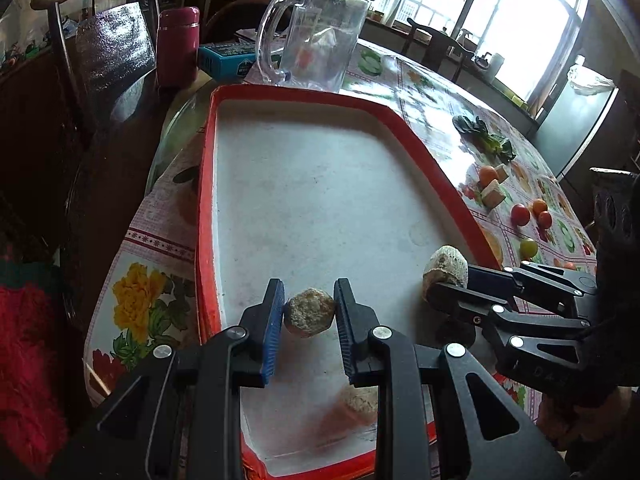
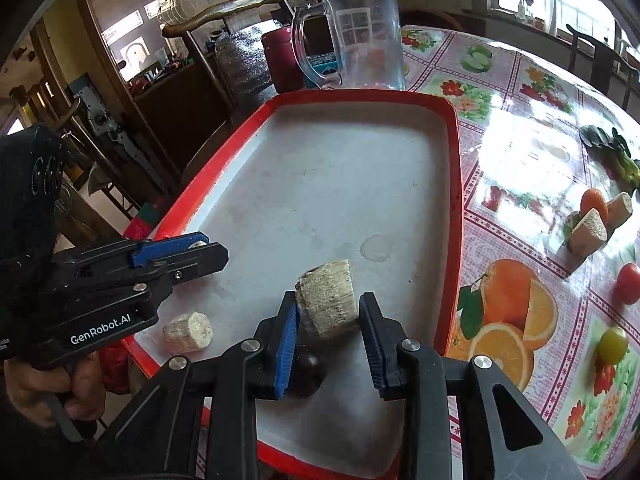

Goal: Organize fruits
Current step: 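Lower both held pieces into the tray and open both tools, then grasp the green lime with the left tool while the right tool grasps an orange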

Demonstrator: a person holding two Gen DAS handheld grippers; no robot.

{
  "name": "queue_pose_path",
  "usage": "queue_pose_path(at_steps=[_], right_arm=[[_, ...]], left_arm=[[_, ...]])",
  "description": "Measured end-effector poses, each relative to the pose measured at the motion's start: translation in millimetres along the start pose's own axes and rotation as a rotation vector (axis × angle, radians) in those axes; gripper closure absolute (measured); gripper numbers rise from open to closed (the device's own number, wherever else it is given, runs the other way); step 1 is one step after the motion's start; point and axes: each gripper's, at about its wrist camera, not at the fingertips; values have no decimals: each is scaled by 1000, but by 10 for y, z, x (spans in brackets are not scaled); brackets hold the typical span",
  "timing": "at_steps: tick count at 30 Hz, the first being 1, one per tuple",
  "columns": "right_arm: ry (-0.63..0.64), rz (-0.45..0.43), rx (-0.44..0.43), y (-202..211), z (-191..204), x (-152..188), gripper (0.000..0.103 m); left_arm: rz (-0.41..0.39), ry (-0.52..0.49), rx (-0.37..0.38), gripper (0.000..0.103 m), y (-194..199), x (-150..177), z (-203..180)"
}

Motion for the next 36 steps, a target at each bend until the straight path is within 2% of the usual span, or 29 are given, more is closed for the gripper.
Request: queue_pose_path(at_steps=[4, 6, 8, 16, 26, 36], right_arm=[[-1, -12, -2, 72, -9, 18, 67], [-9, -35, -4, 180, -28, 36, 66], [-21, -62, -7, 312, -60, 65, 65], [-101, -143, 14, 813, -328, 301, 62], [-223, -182, 83, 1206, -752, 752, 61], [-335, -196, 166, 1501, -1188, 1200, 61]], left_arm=[[7, -23, -25, 77, 11, 3, -58], [0, -23, -26, 64, 47, -6, -69], [-18, -23, -36, 57, 108, -11, -79], [-48, -31, -14, 56, 280, -40, -218], [-49, -108, 45, 56, 349, 7, -690], [-14, -182, 111, 56, 275, 135, -1180]])
Point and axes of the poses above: each gripper's, at about its wrist camera, not at the fingertips, and y roughly against the way its jaws point, z to its left, x to its underside, and after that the axes turned 2 degrees about y, right-handed
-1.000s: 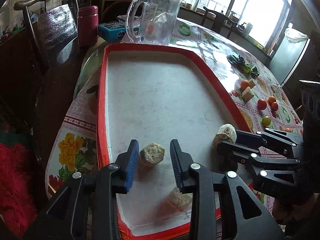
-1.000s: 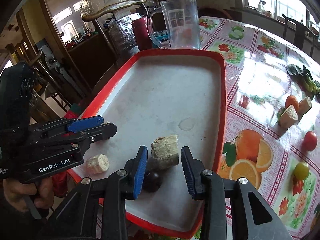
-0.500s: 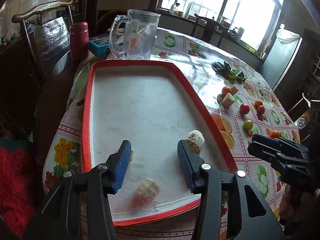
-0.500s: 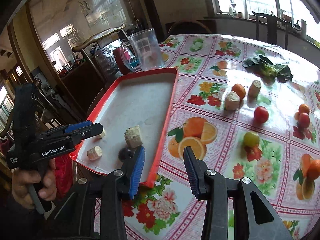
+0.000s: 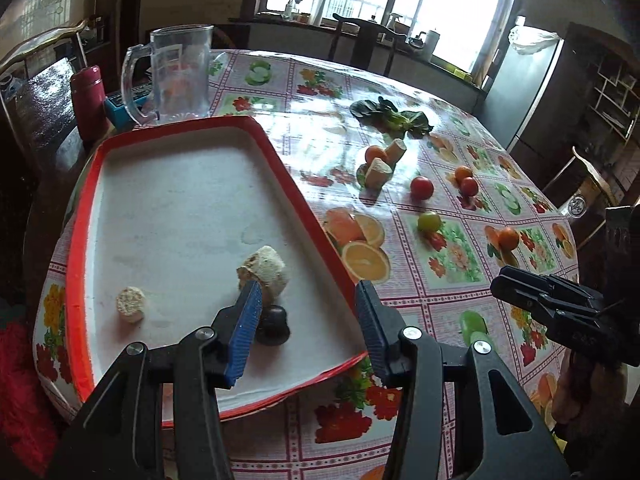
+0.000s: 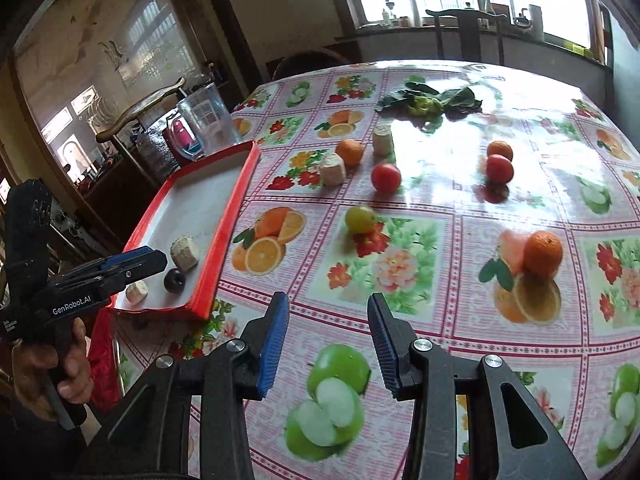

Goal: Organize fruits
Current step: 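Grasp the green lime with the left tool while the right tool grasps an orange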

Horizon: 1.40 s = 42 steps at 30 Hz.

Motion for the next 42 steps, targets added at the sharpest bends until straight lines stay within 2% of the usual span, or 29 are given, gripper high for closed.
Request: queue_pose_path(at_steps=[11, 21, 28, 38, 40, 41, 42], right_arm=[[-120, -55, 105, 263, -678, 114, 58], [-162, -44, 195, 131, -1159, 51, 57], [-151, -32, 248, -23, -1301, -55, 53], [-115, -2, 290, -294, -1349, -169, 52], [-94, -6, 311, -312, -1328, -166, 54], [-86, -5, 322, -315, -1318, -165, 58], [-83, -8, 326, -315, -1310, -167, 66]], left_arm=[[49, -91, 63, 56, -243, -35, -576], [98, -150, 96, 56, -636, -180, -1020], [117, -157, 88, 56, -958, -329, -1194], [131, -190, 99, 56, -1365, -484, -1362], [125, -184, 98, 63, -1414, -473, -1349], [109, -187, 89, 71, -1416, -474, -1341], [98, -192, 81, 76, -1416, -474, -1332]])
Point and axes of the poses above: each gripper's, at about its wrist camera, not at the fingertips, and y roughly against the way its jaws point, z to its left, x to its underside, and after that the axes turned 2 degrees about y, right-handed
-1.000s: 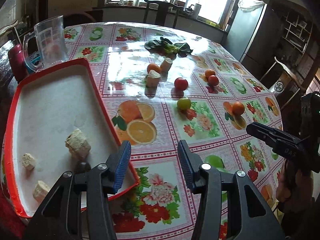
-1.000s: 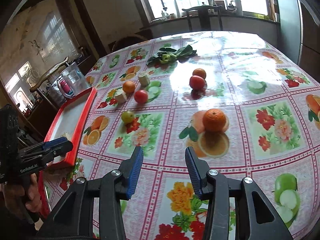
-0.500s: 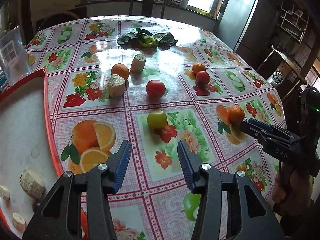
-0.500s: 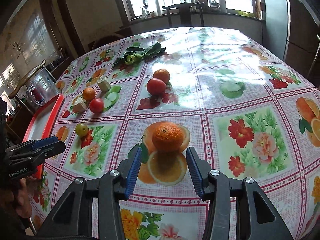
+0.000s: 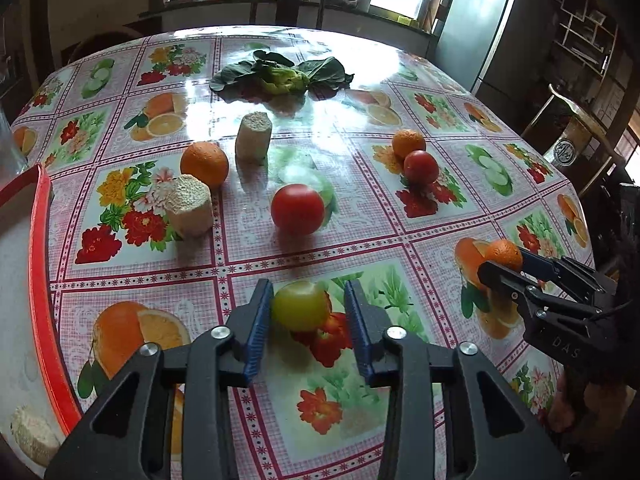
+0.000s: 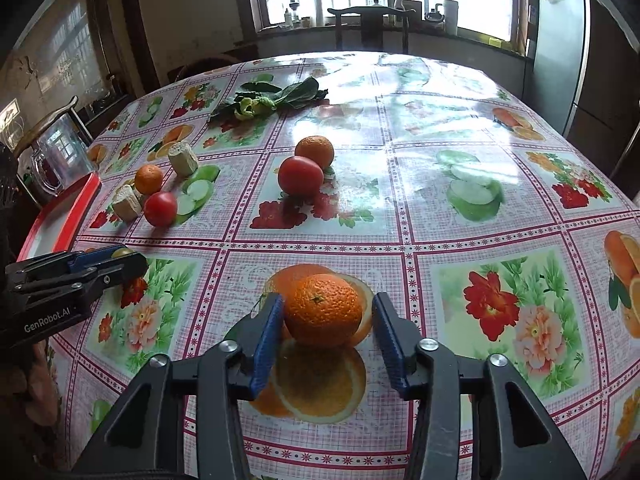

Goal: Organize fruits
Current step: 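Grasp the green lime with the left tool while the right tool grasps an orange, then carry the lime and orange to the tray and release them with both tools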

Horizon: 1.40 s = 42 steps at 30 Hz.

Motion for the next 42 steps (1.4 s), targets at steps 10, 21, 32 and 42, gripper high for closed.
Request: queue_pose_path(at_steps=[10, 21, 32, 42], right_arm=[[-24, -15, -113, 245, 198, 66, 67], [29, -19, -206, 478, 654, 159, 67], [73, -10, -286, 594, 1042, 188, 67], [125, -7, -342, 680, 1396, 207, 67]], left_arm=[[-16, 54, 39, 79, 233, 140, 171], [-64, 56, 50, 79, 683, 439, 251], [-109, 96, 49, 79, 1021, 643, 458], [-140, 147, 13, 79, 1244, 815, 765]])
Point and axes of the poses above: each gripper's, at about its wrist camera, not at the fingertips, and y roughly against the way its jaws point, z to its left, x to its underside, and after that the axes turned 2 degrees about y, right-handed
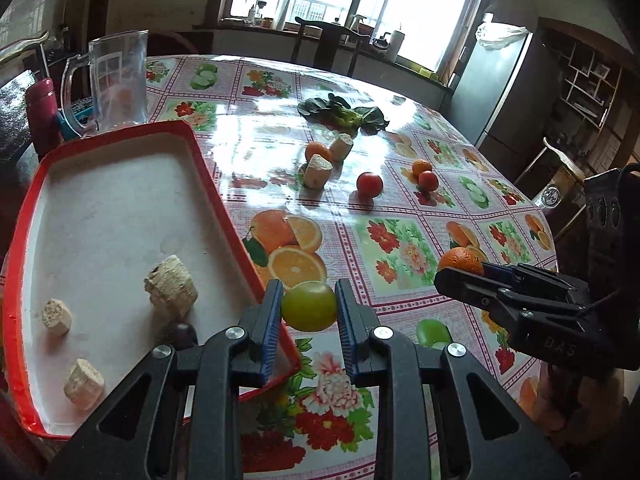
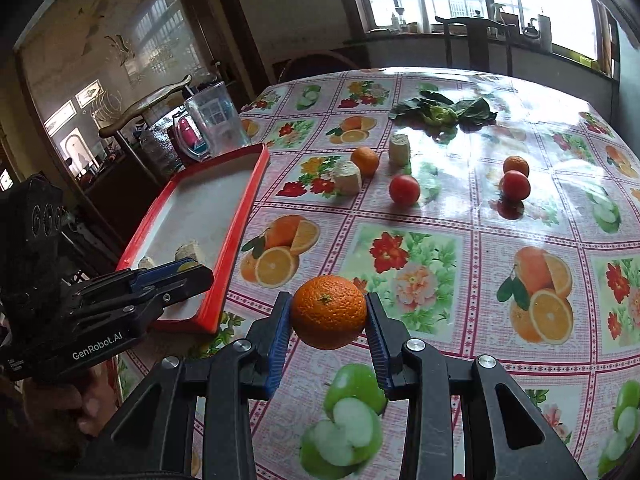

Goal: Organize fruits
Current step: 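Carry the lime and orange to the tray and release them with both tools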

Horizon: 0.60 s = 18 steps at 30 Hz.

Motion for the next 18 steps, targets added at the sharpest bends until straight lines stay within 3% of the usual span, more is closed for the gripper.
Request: queue_pose_path(at_steps=[18], right_arm=[[118, 54, -102, -289, 719, -57, 67]], left_arm=[[-65, 142, -120, 79, 433, 91, 783]])
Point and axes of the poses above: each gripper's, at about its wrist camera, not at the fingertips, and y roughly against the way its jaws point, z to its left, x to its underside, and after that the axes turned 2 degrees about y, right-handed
